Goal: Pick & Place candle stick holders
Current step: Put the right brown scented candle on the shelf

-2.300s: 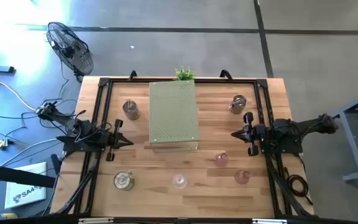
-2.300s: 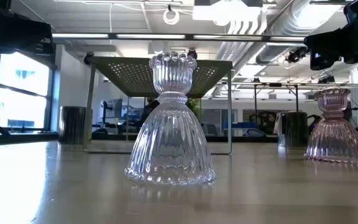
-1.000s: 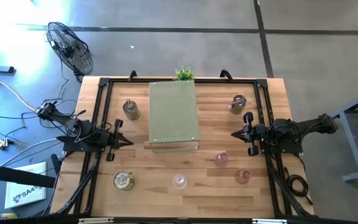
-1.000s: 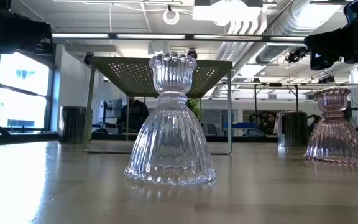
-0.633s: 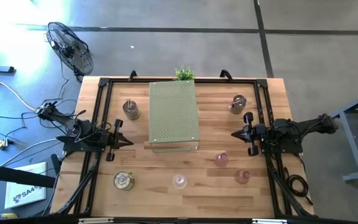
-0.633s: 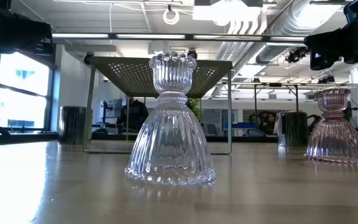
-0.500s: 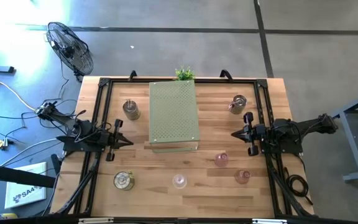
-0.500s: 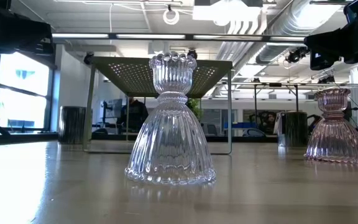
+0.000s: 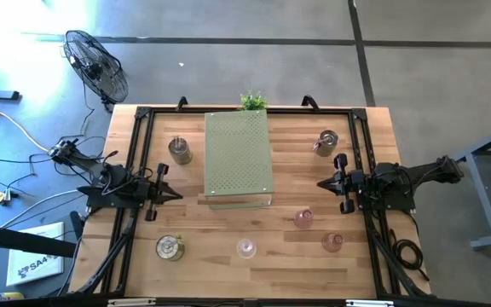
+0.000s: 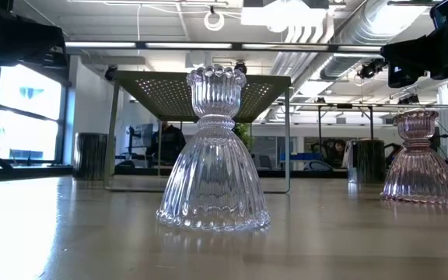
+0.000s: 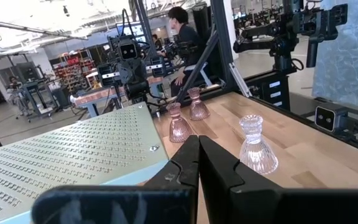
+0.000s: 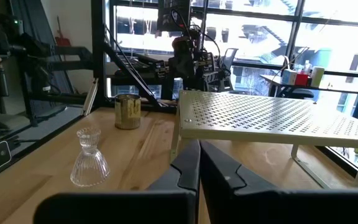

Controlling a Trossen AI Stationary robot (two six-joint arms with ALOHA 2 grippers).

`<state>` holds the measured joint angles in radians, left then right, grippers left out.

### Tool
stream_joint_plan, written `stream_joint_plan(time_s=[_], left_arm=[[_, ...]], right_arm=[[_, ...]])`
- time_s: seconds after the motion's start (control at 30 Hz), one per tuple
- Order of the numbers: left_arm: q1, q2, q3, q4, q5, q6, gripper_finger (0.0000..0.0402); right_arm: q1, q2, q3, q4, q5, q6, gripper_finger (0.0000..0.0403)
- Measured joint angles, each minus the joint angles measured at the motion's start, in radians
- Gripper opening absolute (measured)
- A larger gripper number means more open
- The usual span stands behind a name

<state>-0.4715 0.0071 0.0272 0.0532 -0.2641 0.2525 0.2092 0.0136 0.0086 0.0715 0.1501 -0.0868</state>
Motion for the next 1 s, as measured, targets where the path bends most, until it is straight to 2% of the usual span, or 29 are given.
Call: stream_joint_plan(time_s=[0.1, 0.17, 0.23, 0.37, 0.6, 0.73, 0.8, 0.9, 1.0], left_arm=[[-0.001, 0.01, 0.002, -0.01, -0.062, -0.102, 0.0012], [0.0, 0.011, 0.002, -0.001, -0.13, -0.186, 0.0035], [0.0, 0.015, 0.002, 0.007, -0.159, -0.198, 0.0065], [0.0, 0.038, 0.003, 0.022, -0.167, -0.127, 0.0141], [0.0, 0.042, 0.004, 0.025, -0.201, -0.179, 0.0305], [0.0, 0.042, 0.004, 0.024, -0.21, -0.179, 0.0383], [0.0, 0.042, 0.004, 0.015, -0.208, -0.182, 0.0393], [0.0, 0.042, 0.004, -0.006, -0.199, -0.223, 0.0387], [0.0, 0.042, 0.005, -0.01, -0.236, -0.232, 0.0396]], right_arm=[[0.0, 0.0, 0.0, 0.0, 0.0, 0.0, 0.0005], [0.0, 0.0, 0.0, 0.0, 0.0, 0.0, 0.0005], [0.0, 0.0, 0.0, 0.0, 0.0, 0.0, 0.0005], [0.0, 0.0, 0.0, 0.0, 0.0, 0.0, 0.0005], [0.0, 0.0, 0.0, 0.0, 0.0, 0.0, 0.0005], [0.0, 0.0, 0.0, 0.0, 0.0, 0.0, 0.0005], [0.0, 0.0, 0.0, 0.0, 0.0, 0.0, 0.0005], [0.0, 0.0, 0.0, 0.0, 0.0, 0.0, 0.0005], [0.0, 0.0, 0.0, 0.0, 0.0, 0.0, 0.0005]])
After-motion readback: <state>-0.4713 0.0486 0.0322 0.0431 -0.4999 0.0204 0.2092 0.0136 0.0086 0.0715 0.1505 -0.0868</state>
